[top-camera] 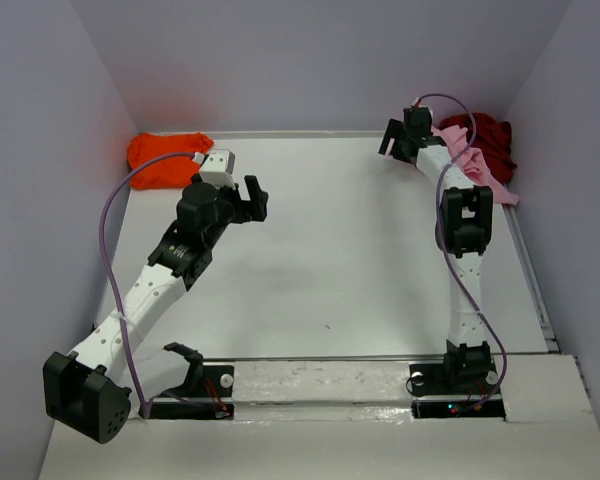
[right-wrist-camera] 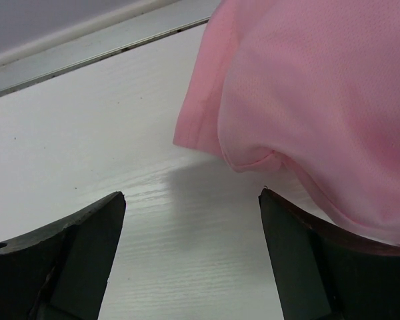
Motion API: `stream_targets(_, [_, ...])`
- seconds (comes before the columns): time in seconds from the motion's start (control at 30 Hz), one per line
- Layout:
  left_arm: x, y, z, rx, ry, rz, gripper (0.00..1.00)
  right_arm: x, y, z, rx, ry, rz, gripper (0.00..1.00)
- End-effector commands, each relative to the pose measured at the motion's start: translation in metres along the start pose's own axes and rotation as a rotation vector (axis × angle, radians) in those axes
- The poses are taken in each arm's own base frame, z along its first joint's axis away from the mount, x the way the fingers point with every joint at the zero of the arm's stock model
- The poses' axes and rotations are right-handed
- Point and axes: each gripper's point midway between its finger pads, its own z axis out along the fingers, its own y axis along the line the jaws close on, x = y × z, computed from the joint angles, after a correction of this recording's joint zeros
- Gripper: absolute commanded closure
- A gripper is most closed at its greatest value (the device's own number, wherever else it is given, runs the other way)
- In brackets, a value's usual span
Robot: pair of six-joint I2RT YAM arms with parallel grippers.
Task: Fold and stack the t-shirts
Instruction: Grab the tshirt from the pile
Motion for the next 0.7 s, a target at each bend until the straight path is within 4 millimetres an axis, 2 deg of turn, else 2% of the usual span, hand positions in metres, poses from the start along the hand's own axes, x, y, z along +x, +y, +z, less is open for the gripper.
stream_targets(0.0, [-0.029, -0.008, -0.004, 0.021, -0.076, 0.008, 0.01, -0.029, -0.011, -0.01, 0.046, -0.062, -0.024, 0.13])
stream_targets(0.13, [-0.028, -0.009, -0.004, 0.025, -0.075, 0.007, 0.01, -0.039, -0.022, -0.014, 0.084, -0.083, -0.029, 0.12])
stream_targets(0.2, [-0.028, -0.009, -0.004, 0.027, -0.075, 0.005, 0.01, -0.043, -0.035, -0.013, 0.091, -0.082, -0.003, 0.12])
stream_targets(0.33, [-0.028, -0.01, -0.004, 0.034, -0.073, 0.002, 0.01, -0.046, -0.041, -0.01, 0.105, -0.089, 0.006, 0.12])
stream_targets(0.37, [-0.027, -0.01, -0.003, 0.034, -0.07, 0.003, 0.01, -0.048, -0.05, -0.009, 0.128, -0.094, 0.011, 0.12])
stream_targets(0.67, [-0.027, -0.012, -0.003, 0.043, -0.069, -0.002, 0.01, -0.054, -0.069, -0.005, 0.208, -0.122, 0.007, 0.13])
